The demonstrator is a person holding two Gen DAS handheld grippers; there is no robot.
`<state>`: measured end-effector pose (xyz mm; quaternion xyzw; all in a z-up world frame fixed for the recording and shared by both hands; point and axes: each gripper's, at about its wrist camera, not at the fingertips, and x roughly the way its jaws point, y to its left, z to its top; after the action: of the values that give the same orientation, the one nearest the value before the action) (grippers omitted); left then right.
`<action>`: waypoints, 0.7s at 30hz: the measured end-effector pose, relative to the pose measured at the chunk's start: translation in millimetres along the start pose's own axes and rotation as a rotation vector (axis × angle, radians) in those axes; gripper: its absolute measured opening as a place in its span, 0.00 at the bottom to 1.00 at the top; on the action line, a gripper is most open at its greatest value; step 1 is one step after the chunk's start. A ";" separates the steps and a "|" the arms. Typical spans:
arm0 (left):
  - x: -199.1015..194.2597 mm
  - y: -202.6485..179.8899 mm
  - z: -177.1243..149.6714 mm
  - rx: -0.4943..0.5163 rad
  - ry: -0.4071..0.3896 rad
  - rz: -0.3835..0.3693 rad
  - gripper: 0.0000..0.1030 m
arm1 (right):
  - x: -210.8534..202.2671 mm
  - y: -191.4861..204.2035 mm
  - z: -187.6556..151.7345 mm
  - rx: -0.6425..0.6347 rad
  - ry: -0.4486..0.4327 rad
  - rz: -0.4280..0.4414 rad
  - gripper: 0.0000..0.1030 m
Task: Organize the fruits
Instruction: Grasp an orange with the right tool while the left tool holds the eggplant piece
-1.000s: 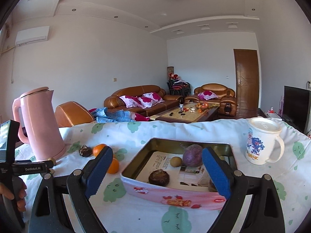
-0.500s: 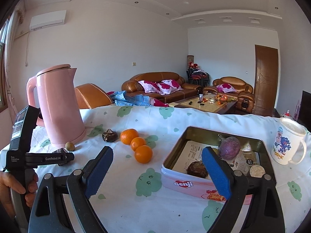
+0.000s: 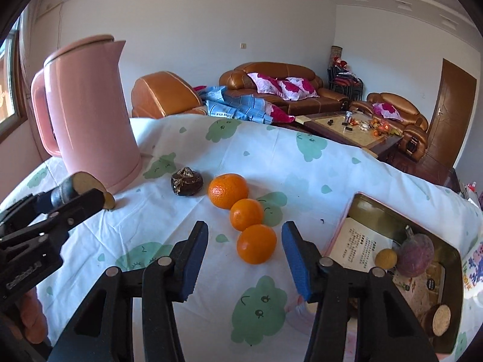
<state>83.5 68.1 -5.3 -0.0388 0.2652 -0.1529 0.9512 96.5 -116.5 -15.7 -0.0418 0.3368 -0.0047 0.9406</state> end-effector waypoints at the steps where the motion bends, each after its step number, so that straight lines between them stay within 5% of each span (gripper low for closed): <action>1: -0.1 0.3 1.1 -0.002 -0.003 -0.005 0.54 | 7.2 1.1 1.7 -0.019 0.024 -0.003 0.52; 7: 3.1 12.4 4.1 -0.062 0.011 0.006 0.54 | 47.0 -1.3 -2.3 -0.055 0.168 -0.021 0.51; 14: 7.0 21.1 2.7 -0.107 0.032 0.012 0.54 | 58.4 2.7 0.6 -0.130 0.220 -0.056 0.50; 18: 10.0 17.3 2.2 -0.089 0.038 0.024 0.54 | 53.4 -1.1 2.5 -0.149 0.274 -0.037 0.36; 21: 11.1 17.2 1.6 -0.087 0.041 0.026 0.54 | 43.0 -0.3 -2.6 -0.188 0.281 -0.052 0.35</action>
<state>98.0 80.9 -12.1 -0.0737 0.2915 -0.1298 0.9449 128.1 -118.5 -44.9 -0.1371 0.4627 -0.0032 0.8758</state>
